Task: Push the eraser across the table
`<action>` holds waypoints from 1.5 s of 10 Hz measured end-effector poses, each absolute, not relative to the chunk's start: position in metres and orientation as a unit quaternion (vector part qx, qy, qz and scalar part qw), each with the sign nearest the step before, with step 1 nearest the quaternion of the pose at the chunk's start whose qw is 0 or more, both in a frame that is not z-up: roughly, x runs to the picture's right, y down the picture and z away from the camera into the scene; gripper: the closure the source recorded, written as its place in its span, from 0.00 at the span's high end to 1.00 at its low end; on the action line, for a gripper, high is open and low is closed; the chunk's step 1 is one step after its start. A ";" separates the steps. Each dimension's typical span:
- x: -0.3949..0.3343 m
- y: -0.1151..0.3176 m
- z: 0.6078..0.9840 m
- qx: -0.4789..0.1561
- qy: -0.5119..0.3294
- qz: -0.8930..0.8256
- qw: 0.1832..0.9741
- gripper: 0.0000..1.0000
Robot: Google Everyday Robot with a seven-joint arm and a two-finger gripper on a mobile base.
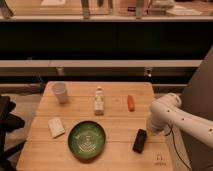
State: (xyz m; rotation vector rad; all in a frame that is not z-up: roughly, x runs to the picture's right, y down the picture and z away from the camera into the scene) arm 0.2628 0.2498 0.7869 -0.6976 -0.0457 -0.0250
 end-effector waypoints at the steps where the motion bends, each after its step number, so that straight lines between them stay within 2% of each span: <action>1: 0.261 0.253 0.787 -0.343 -0.024 -0.014 0.939 0.00; 15: 0.203 0.260 0.807 -0.348 -0.045 -0.108 0.930 0.00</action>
